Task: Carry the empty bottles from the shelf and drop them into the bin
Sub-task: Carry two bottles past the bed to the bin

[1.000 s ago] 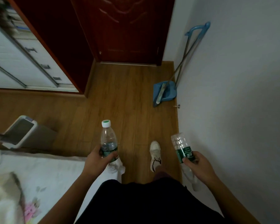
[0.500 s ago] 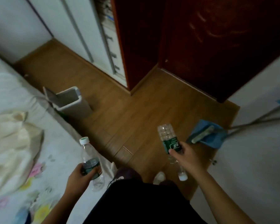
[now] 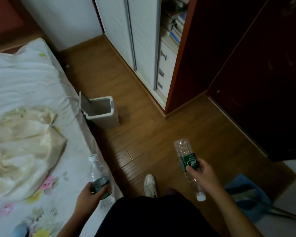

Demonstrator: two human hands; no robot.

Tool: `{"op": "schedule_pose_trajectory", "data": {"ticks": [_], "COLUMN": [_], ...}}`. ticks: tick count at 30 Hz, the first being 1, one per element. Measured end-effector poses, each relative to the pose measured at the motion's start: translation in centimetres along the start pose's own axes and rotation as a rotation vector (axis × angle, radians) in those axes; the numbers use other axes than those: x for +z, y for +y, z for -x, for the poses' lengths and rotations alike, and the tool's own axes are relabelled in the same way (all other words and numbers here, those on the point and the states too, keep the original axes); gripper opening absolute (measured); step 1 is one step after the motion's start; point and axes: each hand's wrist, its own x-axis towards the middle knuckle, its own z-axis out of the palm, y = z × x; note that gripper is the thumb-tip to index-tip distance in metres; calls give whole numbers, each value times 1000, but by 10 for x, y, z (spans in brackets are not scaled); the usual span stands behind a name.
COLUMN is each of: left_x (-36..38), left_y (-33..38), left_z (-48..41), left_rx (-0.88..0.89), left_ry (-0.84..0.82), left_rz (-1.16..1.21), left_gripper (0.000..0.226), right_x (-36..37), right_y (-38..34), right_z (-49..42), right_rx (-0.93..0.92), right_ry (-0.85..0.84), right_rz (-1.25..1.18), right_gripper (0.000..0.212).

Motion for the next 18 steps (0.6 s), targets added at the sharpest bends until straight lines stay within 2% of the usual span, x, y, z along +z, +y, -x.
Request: {"op": "schedule_pose_trajectory", "data": {"ticks": [4,8,10,15,18], "left_x": [-11,-28,-35,-56,-79], "left_y": [78,150,173,205,206], "left_z": [-54,-108,-132,-172,-182], "left_rx": [140,213,220,154,45], "left_ry": [-60,-62,-61,32,132], "left_rz": [-16,35,55,91,161], "left_gripper": [39,70,69,52,66], "right_x": [-17,-26,-24,-1,28], "right_y": [-33,-77,-102,-180,-241], "right_z": [-40,-83,-108,-182,-224], "right_rx": [53,62,51,31,-41], "right_ry": [34,45,30,-95,-200], "right_rz": [-18,7,31,101,160], "right_gripper": [60,61,60,53,57]}}
